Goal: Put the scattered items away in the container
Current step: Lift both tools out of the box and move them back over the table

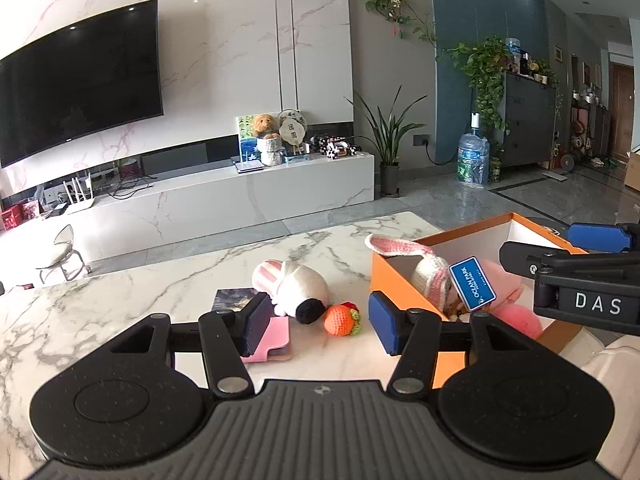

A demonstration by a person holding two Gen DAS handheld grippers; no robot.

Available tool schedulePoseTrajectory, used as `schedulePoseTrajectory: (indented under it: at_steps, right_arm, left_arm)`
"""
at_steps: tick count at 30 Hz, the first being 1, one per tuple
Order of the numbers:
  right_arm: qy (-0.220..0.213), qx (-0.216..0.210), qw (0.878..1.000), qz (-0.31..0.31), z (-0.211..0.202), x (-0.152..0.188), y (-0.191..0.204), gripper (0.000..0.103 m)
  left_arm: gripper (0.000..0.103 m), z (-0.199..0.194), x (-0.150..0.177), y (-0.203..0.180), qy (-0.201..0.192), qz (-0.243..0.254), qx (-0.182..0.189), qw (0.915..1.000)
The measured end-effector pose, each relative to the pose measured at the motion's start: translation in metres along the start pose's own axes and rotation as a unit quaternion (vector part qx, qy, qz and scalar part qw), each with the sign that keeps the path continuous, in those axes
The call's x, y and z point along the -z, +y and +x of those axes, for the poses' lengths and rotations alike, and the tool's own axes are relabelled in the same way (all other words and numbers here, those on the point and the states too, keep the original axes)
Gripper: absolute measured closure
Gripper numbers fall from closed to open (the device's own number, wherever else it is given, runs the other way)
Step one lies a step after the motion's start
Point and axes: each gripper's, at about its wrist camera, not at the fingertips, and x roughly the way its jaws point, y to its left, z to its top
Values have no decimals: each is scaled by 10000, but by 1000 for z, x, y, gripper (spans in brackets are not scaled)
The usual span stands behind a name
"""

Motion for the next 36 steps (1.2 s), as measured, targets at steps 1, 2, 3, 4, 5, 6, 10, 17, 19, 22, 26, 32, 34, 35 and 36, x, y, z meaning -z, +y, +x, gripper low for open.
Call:
schedulePoseTrajectory:
  at_steps: [1,2,3,4,5,6,10,17,19,22,26,32,34,35,36]
  right_arm:
    - [-15,-5,10000,-4,0,0,5,26]
    - [-30,-10,10000,-7,-1,1,10,26]
    - [-45,-14,10000,-11,-1,1,15,26]
    - [-71,-22,10000,-31,-2,1,20,26]
    - [-117,-36,9999,-80,-2,3,25,26]
    - [-176,-57,9997,-128,-3,4,30,26]
    - [-316,-180,9991,-227,-2,8,48,26]
    - [-208,-258,9986,-409,12,14,72,26]
    - [-147,-270,9986,-426,18,16,77,26]
    - [-57,-280,9985,-472,26,20,83,26]
    - [72,-296,9981,-544,41,24,88,26]
    - [229,-342,9971,-636,64,31,95,26]
    - [280,-354,9968,-657,72,34,98,26]
    - [307,-360,9967,-660,76,35,99,26]
    - [336,-366,9967,-649,80,36,99,26]
  left_arm:
    - [39,0,1,3,-3,-13,-35,10000]
    - [39,-1,2,6,-5,-33,-70,10000]
    - [39,-1,3,10,-8,-55,-99,9999]
    - [39,-1,4,13,-9,-77,-129,9999]
    - [39,-1,5,16,-6,-95,-162,9998]
    - [39,-1,7,19,0,-111,-196,9997]
    - [39,2,14,30,54,-168,-344,9993]
    - [39,12,28,48,177,-251,-430,9986]
    - [39,17,31,53,223,-291,-428,9984]
    - [39,24,36,60,296,-361,-426,9980]
    - [39,33,43,68,414,-428,-434,9973]
    - [39,52,52,78,606,-483,-422,9961]
    - [39,59,55,80,670,-480,-396,9958]
    - [39,63,56,80,704,-476,-385,9956]
    - [39,68,57,80,738,-468,-374,9955]
